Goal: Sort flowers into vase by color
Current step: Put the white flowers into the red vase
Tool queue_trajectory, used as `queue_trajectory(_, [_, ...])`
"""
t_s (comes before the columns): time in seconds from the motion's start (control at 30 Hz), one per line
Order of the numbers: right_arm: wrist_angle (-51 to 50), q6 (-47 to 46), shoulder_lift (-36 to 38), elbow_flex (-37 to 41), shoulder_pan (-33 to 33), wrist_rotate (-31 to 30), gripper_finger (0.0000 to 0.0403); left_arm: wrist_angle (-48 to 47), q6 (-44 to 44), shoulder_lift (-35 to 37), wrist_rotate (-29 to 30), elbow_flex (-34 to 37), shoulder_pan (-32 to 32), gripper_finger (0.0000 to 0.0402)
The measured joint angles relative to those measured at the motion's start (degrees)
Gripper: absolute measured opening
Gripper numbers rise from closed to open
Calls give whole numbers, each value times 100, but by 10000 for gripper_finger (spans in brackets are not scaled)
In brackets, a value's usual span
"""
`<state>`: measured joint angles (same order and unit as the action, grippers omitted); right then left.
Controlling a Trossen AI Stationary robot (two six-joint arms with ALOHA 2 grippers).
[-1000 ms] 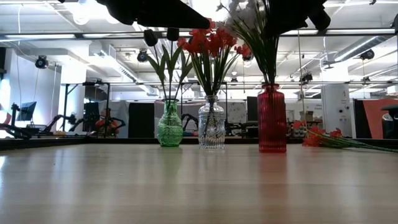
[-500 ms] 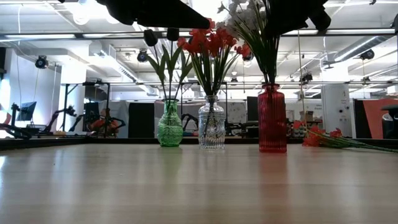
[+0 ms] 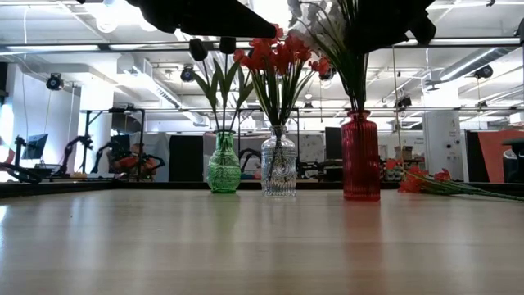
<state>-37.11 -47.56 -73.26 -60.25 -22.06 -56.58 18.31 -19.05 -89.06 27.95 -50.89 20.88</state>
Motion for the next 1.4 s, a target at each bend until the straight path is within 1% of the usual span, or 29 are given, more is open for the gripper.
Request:
queue_trajectory(0.23, [6,1,1,-137,-2,31,176,0,0,0,1,0,0,220])
queue_trajectory(0.33, [8,1,3,-240,-2,227,182,0,-13,0,1,0,0,220])
queue_trajectory(0.6, [-60,-1,3,-388,-2,418,180,0,-20,0,1,0,0,220])
queue_trajectory(0.9, [-272,-56,10,-507,-2,468,182,-4,-20,0,1,0,0,220])
queue_trajectory(1.13, [-297,-106,10,-507,-2,753,184,-4,-22,0,1,0,0,220])
queue_trajectory(1.4, [-321,-136,95,-507,-2,774,185,-4,-22,0,1,0,0,220])
